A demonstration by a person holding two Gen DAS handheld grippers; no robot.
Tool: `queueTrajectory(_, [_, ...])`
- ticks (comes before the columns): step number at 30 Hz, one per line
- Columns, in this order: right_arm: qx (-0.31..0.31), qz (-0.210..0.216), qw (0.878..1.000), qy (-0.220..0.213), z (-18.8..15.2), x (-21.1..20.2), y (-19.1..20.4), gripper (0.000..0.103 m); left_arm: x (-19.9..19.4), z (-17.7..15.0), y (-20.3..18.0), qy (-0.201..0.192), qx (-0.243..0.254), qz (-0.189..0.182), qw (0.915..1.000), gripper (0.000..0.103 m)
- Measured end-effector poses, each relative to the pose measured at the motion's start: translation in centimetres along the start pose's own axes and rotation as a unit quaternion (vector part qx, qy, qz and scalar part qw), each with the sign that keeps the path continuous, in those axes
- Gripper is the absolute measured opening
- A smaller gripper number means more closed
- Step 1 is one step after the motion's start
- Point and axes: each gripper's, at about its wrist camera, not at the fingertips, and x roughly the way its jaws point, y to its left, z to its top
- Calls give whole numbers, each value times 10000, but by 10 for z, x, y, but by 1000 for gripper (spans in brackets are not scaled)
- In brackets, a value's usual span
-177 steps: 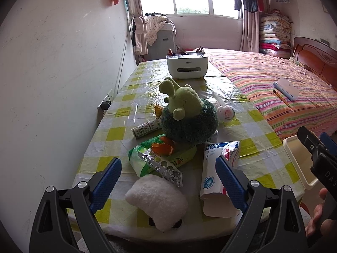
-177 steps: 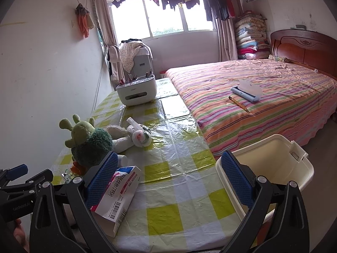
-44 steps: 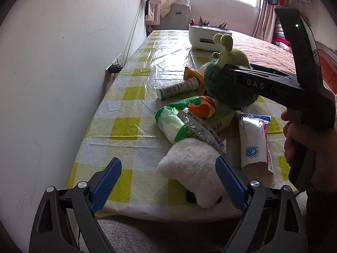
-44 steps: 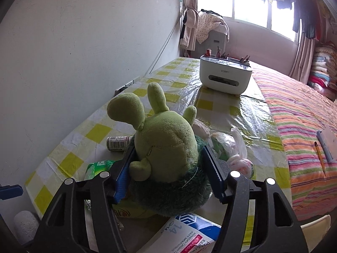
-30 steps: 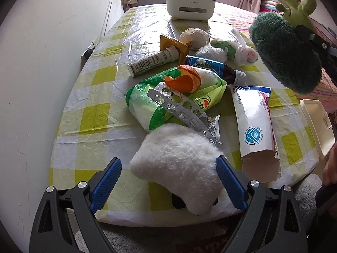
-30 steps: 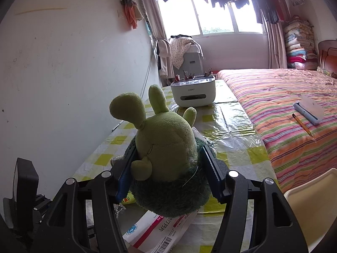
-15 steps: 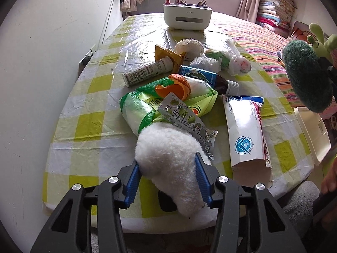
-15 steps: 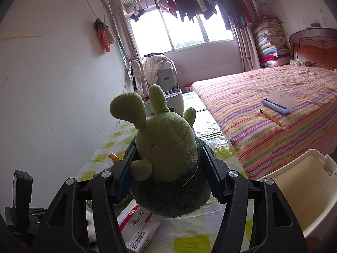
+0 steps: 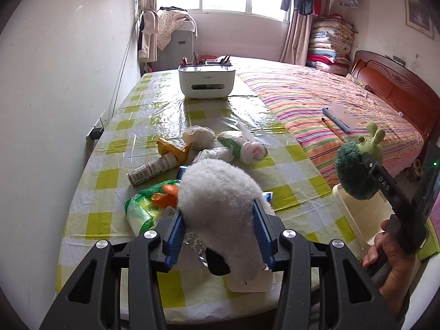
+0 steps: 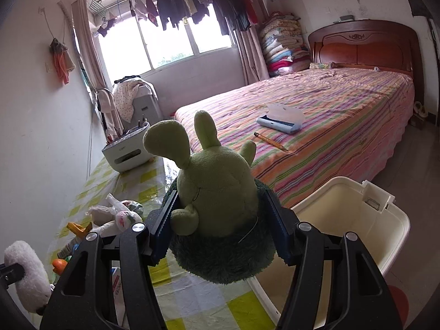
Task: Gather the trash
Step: 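Grasp the white fluffy cloth with the left tool while the right tool carries the plush toy to the bin, then release the plush toy into the cream bin with the right tool while the left tool drops the cloth in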
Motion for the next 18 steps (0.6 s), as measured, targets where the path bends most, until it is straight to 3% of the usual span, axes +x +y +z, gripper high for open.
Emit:
queueTrajectory(8, [403,-859,9954,-133,3,4,-35,59,12,24,-68,-16,418,-855,9955,44])
queueTrajectory(12, [830,-1120,9902,-62,5,12,-60,61,19,28,-89,39,564,-1093,9924,44])
queueTrajectory(14, [999,-1025,9897,-97,4,12,-69,62,24,29,-97,101,606,-1171,9912,44])
queueTrajectory(17, [1183,-932,9884,-217,4,8,-78,83,35,30,-104,275,601,-1280,9896,44])
queueTrajectory(18, [1258,-849,9880,-281,3,6,-81,83,40,30,-107,350,602,-1316,9889,44])
